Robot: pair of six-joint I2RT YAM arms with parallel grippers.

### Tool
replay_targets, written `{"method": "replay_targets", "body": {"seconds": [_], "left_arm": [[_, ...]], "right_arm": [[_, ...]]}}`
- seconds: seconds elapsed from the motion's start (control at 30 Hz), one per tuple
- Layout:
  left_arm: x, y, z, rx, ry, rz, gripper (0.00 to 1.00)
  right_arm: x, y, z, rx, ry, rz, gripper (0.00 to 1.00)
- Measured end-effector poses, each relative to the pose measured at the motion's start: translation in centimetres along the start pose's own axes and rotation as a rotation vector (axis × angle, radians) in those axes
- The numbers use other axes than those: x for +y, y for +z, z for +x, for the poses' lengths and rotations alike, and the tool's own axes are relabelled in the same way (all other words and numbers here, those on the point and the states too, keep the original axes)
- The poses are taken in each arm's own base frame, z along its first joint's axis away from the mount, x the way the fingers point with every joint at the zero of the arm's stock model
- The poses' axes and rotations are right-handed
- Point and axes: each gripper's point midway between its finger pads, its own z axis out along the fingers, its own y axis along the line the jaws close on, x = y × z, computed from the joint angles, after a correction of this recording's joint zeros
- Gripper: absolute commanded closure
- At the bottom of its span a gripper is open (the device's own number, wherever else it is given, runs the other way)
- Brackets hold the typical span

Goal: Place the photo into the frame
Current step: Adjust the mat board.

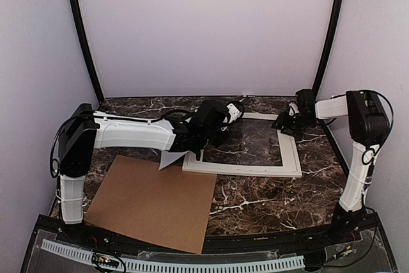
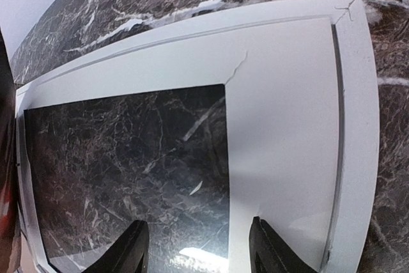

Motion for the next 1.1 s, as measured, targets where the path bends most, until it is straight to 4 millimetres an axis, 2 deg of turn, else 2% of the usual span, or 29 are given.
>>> {"method": "replay_targets", "body": {"seconds": [0.13, 0.3, 0.53, 0.7, 0.8, 0.97, 1.1], "left_arm": [[0.7, 0.1, 0.0, 0.002, -0.007, -0.011, 1.0], [1.1, 0.3, 0.1, 0.005, -0.008, -0.019, 1.0], [1.2, 0.3, 0.2, 0.006, -0.003, -0.021, 1.0], [1.3, 0.3, 0.2, 0.007, -0.003, -0.023, 1.0], [1.3, 0.3, 0.2, 0.007, -0.003, -0.023, 1.0], [1.6, 0.4, 0.3, 0.01, -0.005, -0.026, 1.0], [1.6, 0.5, 0.3, 0.01, -0.005, -0.026, 1.0]], "right_arm": [[0.6, -0.4, 0.8, 0.023, -0.02, -0.019, 0.45], [2.0, -0.6, 0.5, 0.027, -0.041, -0.06, 0.4], [6.1, -0.3, -3.8, -0.055, -0.112, -0.148, 0.37], [8.4, 1.4, -5.7, -0.09, -0.155, -0.188, 0.38], [9.1, 3.2, -6.4, -0.096, -0.167, -0.204, 0.38], [9.4, 6.1, -6.5, -0.08, -0.172, -0.21, 0.4], [9.6, 7.1, -6.2, -0.071, -0.174, -0.213, 0.4]]}}
